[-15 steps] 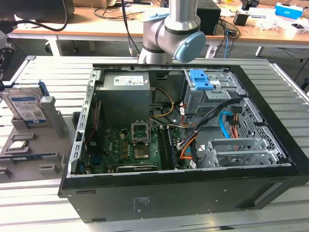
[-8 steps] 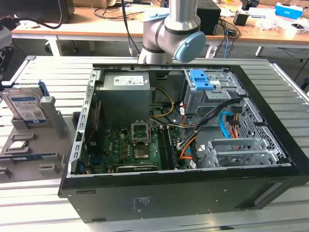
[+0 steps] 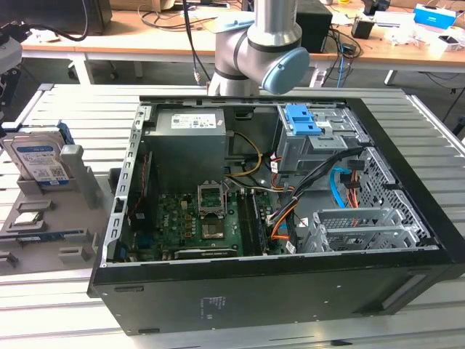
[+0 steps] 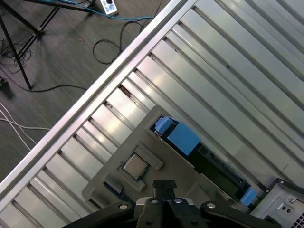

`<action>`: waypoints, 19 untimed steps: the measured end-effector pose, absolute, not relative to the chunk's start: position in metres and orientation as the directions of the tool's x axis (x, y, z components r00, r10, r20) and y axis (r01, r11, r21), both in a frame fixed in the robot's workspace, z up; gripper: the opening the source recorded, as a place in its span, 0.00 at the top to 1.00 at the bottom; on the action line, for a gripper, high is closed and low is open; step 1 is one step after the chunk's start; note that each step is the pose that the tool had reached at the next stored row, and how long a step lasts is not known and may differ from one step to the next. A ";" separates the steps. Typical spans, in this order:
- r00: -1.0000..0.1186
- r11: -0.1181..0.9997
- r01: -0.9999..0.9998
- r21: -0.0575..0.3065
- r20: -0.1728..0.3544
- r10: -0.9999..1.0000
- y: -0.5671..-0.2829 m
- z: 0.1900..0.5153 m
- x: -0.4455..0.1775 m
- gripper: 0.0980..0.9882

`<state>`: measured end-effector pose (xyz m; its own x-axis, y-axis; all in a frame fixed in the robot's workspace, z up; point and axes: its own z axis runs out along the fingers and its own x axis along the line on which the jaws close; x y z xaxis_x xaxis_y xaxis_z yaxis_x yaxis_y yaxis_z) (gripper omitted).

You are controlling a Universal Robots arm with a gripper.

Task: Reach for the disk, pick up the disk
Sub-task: 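Pick up the disk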

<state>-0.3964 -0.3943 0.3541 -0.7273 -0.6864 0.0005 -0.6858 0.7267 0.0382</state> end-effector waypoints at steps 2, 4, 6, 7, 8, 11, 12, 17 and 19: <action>-0.708 0.708 -0.705 0.038 0.000 -0.706 -0.394 0.354 -0.396 0.99; -0.676 0.676 -0.736 0.038 0.001 -0.737 -0.394 0.354 -0.396 0.99; -0.648 0.647 -0.761 0.038 0.000 -0.762 -0.394 0.354 -0.396 0.99; -0.640 0.639 -0.768 0.038 0.001 -0.769 -0.394 0.354 -0.396 0.99; -0.629 0.629 -0.777 0.038 0.000 -0.777 -0.394 0.354 -0.396 0.99; -0.595 0.595 -0.803 0.038 0.000 -0.804 -0.394 0.354 -0.396 0.99; -0.577 0.577 -0.816 0.038 0.000 -0.816 -0.394 0.354 -0.396 0.99; -0.522 0.522 -0.852 0.038 0.000 -0.853 -0.394 0.354 -0.396 0.99; -0.500 0.500 -0.865 0.038 0.001 -0.866 -0.394 0.354 -0.396 0.99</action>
